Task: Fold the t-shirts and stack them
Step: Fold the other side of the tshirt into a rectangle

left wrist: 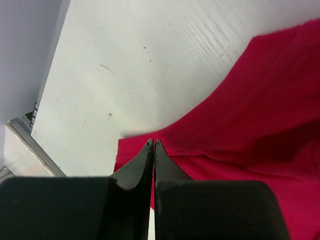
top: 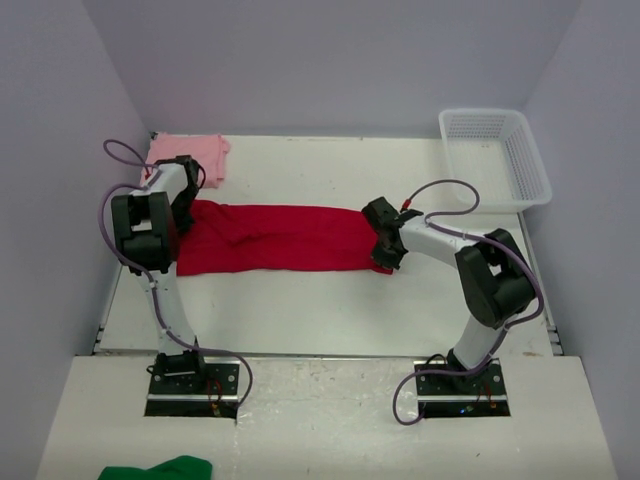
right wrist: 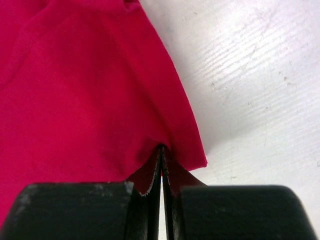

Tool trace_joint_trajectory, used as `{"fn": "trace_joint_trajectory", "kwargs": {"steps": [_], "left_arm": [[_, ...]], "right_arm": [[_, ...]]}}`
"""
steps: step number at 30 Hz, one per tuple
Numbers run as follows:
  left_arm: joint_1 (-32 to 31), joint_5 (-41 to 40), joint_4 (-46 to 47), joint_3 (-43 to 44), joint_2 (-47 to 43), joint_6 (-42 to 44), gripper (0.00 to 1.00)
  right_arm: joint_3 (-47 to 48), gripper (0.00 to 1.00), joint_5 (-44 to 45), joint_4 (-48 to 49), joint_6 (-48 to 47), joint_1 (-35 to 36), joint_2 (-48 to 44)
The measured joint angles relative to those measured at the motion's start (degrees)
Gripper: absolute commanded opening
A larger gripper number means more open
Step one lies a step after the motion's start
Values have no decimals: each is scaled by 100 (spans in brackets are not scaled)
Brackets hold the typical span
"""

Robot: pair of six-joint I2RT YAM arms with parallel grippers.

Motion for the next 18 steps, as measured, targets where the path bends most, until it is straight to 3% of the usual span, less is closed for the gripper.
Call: {"fn": "trace_joint_trajectory", "kwargs": {"steps": [11,18], "left_arm": [[33,-179,-120,46,13,-205,0],[-107,-227,-48,-313,-1467,-258,0]], "right_arm": [[-7,0,791,-544,935,835,-2],[-199,0,1113,-1355,1051,1567,-291]]}}
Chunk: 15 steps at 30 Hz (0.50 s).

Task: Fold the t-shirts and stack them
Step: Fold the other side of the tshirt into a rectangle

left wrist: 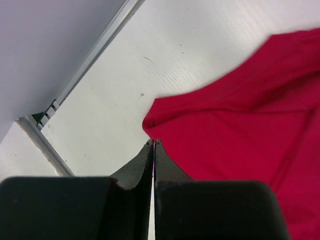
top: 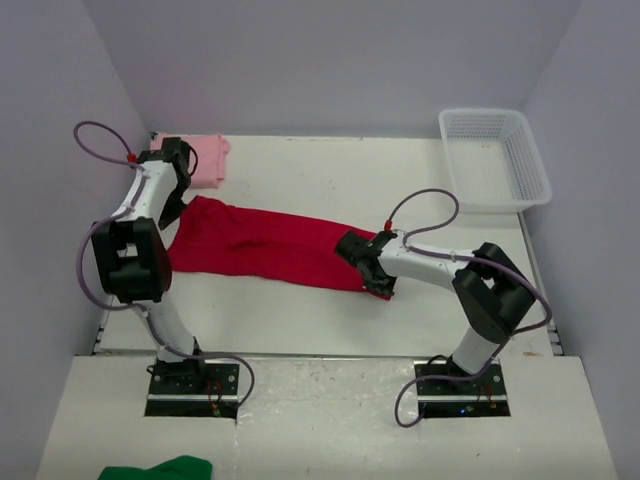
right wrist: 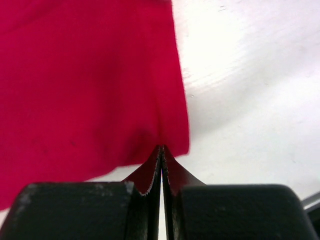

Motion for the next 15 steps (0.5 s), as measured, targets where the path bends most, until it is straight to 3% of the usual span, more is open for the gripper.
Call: {"fn": "trace_joint_trajectory", "kwargs": {"steps": [7,15], "left_arm": [[-590,411,404,-555,-1587,236,0],[-723,2844,1620,-2234,-2964,876,0]], "right_arm": [[184,0,509,-667,-122,466,-1172],[63,0,498,24,-1388,997,-2216]]}}
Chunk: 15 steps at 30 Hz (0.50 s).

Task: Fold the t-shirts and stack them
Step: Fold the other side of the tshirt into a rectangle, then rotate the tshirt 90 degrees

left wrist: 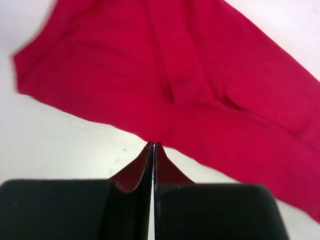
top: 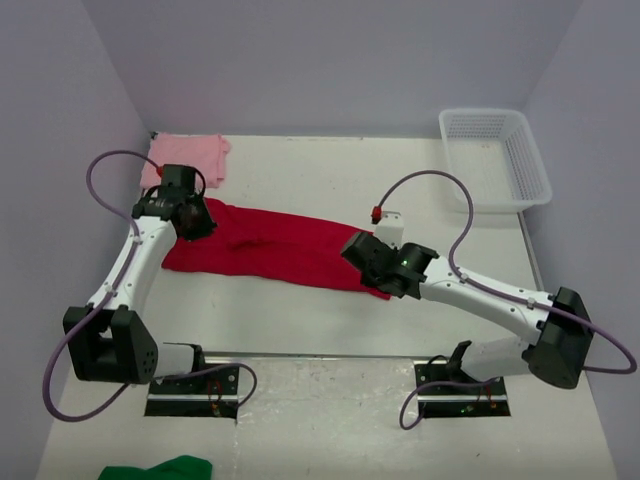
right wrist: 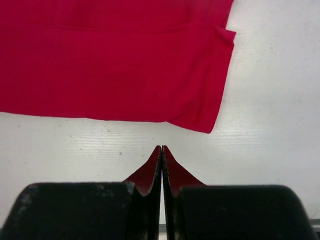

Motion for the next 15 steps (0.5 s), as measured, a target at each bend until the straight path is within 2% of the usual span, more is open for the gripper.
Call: {"fn": "trace_joint_trajectory", "kwargs": {"steps": [4,12,15], "left_arm": [[-269,824,361,-518,-509,37,0],[-675,1001,697,-776,-452,20,0],[-734,872,682,-780,-210,33,10]], "right_arm": [[260,0,-42,227,-848,-85,286],[1473,0,-372,529,-2065,-284,1707],[1517,0,-581,590,-2286,-308,1926]]}}
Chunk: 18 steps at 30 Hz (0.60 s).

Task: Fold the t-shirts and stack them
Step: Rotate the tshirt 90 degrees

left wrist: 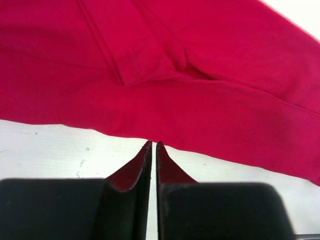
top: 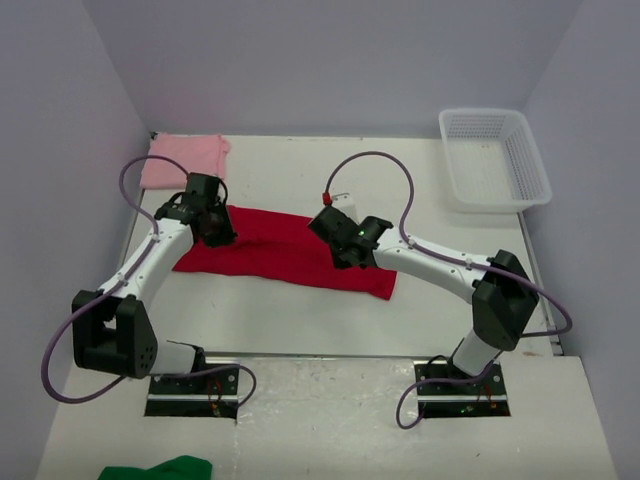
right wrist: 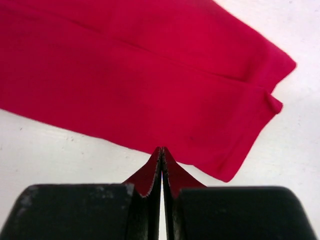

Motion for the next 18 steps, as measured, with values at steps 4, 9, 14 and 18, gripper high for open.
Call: {"fn": "trace_joint_trajectory", "kwargs": {"steps": [4,9,14,18], "left_arm": [[-22,-164,4,-98,424,-11,26],[-22,-275,44,-125,789,-55,28],[-22,-431,50,107,1329,-55,28],[-22,-511,87,249,1679,-50,28]], "right_arm": [[-13,0,-269,149,-153,0,17],[-260,0,-413,372,-234,0,-48],[-857,0,-538,507,-258,-90,-404],[-1172,0,-621,636,-256,-205,-745]]}}
